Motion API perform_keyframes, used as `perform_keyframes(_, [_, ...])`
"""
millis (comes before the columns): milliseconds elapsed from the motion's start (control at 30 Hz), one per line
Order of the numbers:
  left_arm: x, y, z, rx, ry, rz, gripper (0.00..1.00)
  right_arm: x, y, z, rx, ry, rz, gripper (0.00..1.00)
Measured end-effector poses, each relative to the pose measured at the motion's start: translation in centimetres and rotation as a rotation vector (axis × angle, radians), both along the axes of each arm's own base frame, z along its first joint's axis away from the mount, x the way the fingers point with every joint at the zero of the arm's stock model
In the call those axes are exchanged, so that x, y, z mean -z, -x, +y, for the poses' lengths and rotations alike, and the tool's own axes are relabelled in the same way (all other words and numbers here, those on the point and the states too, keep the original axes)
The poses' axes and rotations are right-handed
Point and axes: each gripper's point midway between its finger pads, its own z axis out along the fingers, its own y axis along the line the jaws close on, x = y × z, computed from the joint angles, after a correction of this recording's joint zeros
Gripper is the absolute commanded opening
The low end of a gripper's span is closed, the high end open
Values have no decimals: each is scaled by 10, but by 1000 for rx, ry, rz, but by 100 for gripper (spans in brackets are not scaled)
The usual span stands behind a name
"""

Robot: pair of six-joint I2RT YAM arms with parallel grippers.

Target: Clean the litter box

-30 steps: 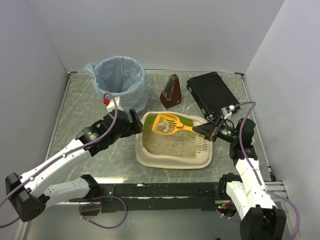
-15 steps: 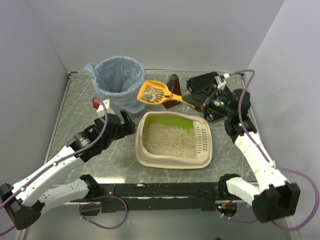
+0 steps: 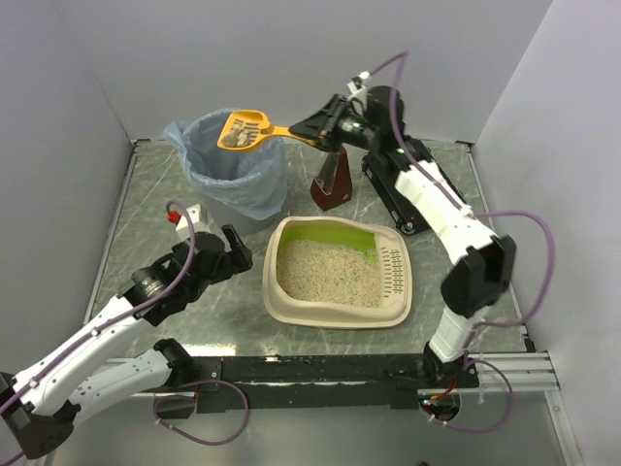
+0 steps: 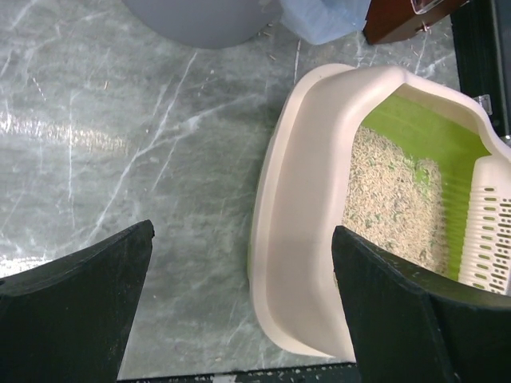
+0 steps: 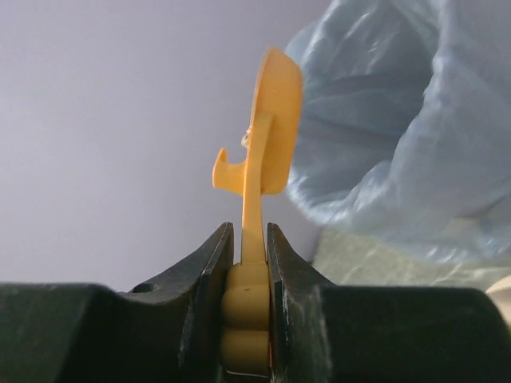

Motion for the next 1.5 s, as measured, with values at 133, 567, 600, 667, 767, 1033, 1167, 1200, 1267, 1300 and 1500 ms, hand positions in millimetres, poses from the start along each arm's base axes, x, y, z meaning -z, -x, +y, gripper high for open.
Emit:
perform_keyframes(133, [2, 8, 4, -8, 30, 9, 97, 22, -29, 32, 29, 200, -104, 0])
perform_keyframes(567, [20, 27, -4, 36, 112, 79, 97, 54, -10, 64, -181, 811, -864, 0])
perform_keyframes(600, [19, 27, -5, 38, 118, 77, 97, 55, -8, 62, -182, 859, -917, 0])
perform_keyframes(667, [17, 26, -7, 41, 129, 69, 97, 52, 0, 56, -182, 937, -1006, 0])
perform_keyframes(767, [12, 23, -13, 57, 151, 55, 97, 35, 11, 56, -166, 965, -1102, 0])
perform_keyframes(1033, [13, 3, -41, 128, 126, 61, 97, -56, 8, 16, 141, 876, -1017, 0])
perform_keyframes(1167, [18, -14, -59, 164, 56, 98, 97, -93, 31, -34, 261, 726, -871, 0])
perform_keyframes(1200, [18, -19, -63, 169, 41, 106, 99, -95, 39, -49, 273, 687, -838, 0])
perform_keyframes(1267, [23, -30, -73, 181, 6, 127, 99, -89, 63, -88, 304, 602, -744, 0])
perform_keyframes(1300, [28, -35, -78, 190, -18, 142, 96, -84, 73, -107, 331, 561, -710, 0])
perform_keyframes(1500, [59, -44, -91, 252, -110, 221, 75, -25, 133, -155, 396, 473, -536, 0])
